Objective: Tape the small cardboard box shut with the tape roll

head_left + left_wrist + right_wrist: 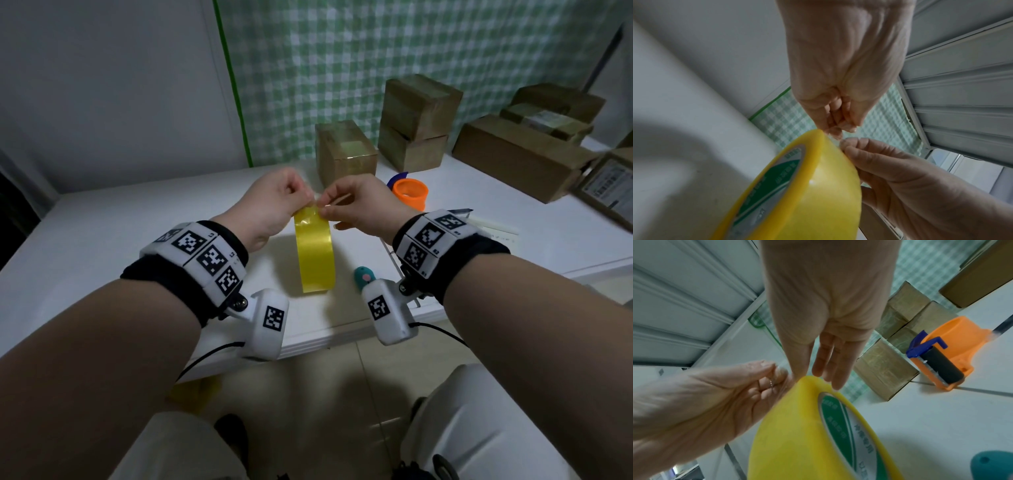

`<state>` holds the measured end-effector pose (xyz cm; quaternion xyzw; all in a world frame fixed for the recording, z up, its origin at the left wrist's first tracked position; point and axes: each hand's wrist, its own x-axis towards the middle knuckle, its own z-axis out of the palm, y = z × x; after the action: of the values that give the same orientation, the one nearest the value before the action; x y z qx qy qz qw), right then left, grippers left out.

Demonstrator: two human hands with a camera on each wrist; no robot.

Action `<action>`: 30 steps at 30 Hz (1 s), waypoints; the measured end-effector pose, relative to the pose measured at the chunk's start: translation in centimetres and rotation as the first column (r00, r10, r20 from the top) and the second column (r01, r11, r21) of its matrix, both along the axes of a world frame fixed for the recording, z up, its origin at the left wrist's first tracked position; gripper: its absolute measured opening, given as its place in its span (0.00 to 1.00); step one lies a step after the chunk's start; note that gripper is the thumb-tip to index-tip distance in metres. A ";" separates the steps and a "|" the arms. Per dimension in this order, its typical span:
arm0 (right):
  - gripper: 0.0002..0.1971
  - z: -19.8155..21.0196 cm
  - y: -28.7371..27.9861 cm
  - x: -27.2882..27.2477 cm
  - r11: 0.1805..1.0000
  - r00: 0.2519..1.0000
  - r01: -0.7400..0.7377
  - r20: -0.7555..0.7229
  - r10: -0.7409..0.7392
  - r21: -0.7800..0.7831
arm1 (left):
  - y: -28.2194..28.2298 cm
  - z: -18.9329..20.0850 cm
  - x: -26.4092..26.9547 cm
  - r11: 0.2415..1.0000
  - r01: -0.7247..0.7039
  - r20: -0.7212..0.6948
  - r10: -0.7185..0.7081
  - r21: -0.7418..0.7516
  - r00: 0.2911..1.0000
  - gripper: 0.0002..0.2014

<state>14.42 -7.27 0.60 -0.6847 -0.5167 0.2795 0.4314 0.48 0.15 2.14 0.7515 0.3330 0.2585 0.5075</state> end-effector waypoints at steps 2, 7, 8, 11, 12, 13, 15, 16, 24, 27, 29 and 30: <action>0.11 0.0 0.2 0.0 1.000 1.000 -0.013 0.027 0.013 -0.001 | 0.0 0.0 0.0 1.000 0.007 -0.004 -0.007 0.015 1.000 0.15; 0.11 -0.2 0.5 0.1 1.000 0.998 -0.018 0.060 0.019 -0.011 | 0.1 -0.3 -0.1 0.997 -0.061 0.012 0.061 0.051 0.998 0.14; 0.10 -0.2 0.5 0.0 1.000 0.998 -0.018 0.055 0.019 -0.013 | 0.1 -0.4 -0.1 0.994 -0.088 0.009 0.087 0.065 0.996 0.13; 0.09 -0.3 0.5 -0.1 1.000 1.000 -0.012 0.027 0.012 -0.012 | 0.1 -0.5 -0.1 0.975 -0.111 -0.034 0.119 0.191 0.992 0.12; 0.08 -0.3 0.5 -0.1 1.000 1.000 -0.004 0.012 0.004 -0.010 | 0.0 -0.5 -0.2 0.966 -0.107 -0.054 0.123 0.235 0.991 0.10; 0.06 -0.3 0.4 -0.1 1.000 1.000 0.000 -0.001 0.000 -0.011 | -0.1 -0.4 -0.2 0.960 -0.106 -0.066 0.127 0.259 0.990 0.07; 0.04 -0.3 0.4 -0.2 1.000 1.000 0.005 -0.017 -0.005 -0.022 | 0.0 -0.2 -0.3 0.959 -0.128 -0.070 0.150 0.252 0.986 0.13; 0.04 -0.3 0.4 -0.2 1.000 1.000 0.010 -0.023 -0.010 -0.029 | 0.0 -0.1 -0.3 0.962 -0.137 -0.063 0.156 0.237 0.986 0.16; 0.05 -0.3 0.7 -0.2 0.998 0.996 0.034 -0.086 -0.039 -0.049 | 0.4 -0.3 -0.3 0.980 -0.099 -0.049 0.109 0.173 0.993 0.15; 0.05 -0.3 0.6 -0.2 0.998 0.995 0.032 -0.092 -0.036 -0.047 | 0.7 -0.5 -0.2 0.979 -0.112 -0.056 0.123 0.168 0.991 0.09; 0.05 -0.3 0.6 -0.1 0.999 0.996 0.030 -0.083 -0.034 -0.045 | 0.7 -0.5 -0.1 0.976 -0.119 -0.069 0.134 0.182 0.989 0.08; 0.05 -0.3 0.6 -0.1 0.999 0.996 0.028 -0.080 -0.032 -0.043 | 0.8 -0.5 -0.1 0.974 -0.121 -0.079 0.138 0.190 0.987 0.07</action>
<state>14.32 -6.66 0.29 -0.6895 -0.4826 0.3111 0.4415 0.42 0.93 1.61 0.7831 0.3789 0.2860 0.4016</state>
